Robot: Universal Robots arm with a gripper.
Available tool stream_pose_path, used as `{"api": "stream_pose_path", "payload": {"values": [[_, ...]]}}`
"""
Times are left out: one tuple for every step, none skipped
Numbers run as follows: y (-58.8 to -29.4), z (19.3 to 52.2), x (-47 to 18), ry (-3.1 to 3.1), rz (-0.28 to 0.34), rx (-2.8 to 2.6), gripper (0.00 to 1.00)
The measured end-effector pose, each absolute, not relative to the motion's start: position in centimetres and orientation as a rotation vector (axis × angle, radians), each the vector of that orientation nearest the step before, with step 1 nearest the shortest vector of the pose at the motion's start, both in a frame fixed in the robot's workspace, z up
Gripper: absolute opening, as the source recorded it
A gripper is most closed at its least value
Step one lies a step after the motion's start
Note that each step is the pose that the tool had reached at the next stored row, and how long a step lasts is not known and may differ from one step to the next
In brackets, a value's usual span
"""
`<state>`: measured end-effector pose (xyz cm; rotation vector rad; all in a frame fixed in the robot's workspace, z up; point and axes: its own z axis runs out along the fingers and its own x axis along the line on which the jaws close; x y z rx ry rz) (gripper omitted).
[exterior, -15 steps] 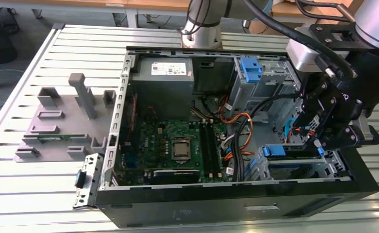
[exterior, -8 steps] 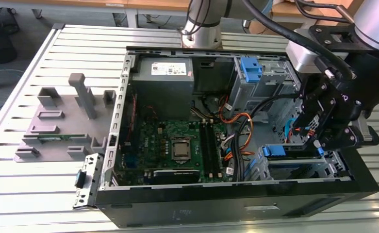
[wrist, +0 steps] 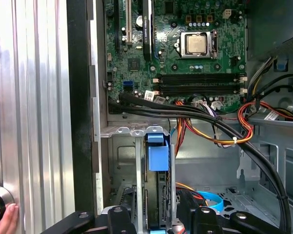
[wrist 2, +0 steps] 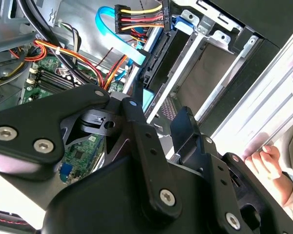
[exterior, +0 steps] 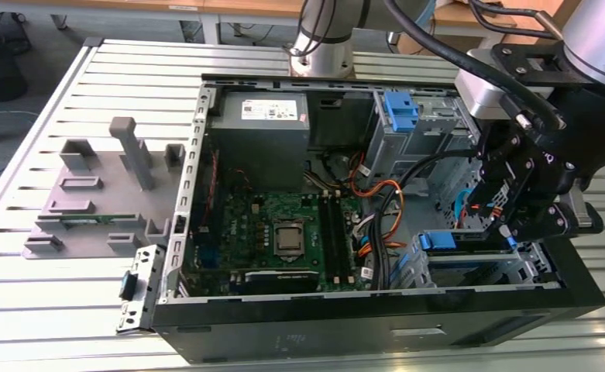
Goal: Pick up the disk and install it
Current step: 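Insert the disk into the insertion slot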
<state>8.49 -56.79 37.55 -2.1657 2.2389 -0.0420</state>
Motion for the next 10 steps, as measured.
{"api": "stream_pose_path", "payload": {"values": [[-56.79, 37.54, 8.53, 2.239, -0.042, -2.166, 0.49], [-56.79, 37.52, 8.57, 2.239, -0.042, -2.166, 0.49], [-56.78, 37.46, 8.61, 2.239, -0.041, -2.166, 0.49], [-56.79, 37.38, 8.63, 2.240, -0.040, -2.166, 0.49], [-56.79, 37.31, 8.64, 2.240, -0.040, -2.167, 0.49], [-56.79, 37.23, 8.65, 2.241, -0.039, -2.167, 0.49], [-56.78, 37.16, 8.66, 2.241, -0.038, -2.168, 0.49], [-56.79, 37.08, 8.67, 2.241, -0.038, -2.168, 0.49], [-56.79, 37.05, 8.67, 2.242, -0.038, -2.168, 0.49], [-56.79, 37.05, 8.67, 2.242, -0.038, -2.168, 0.49]]}}
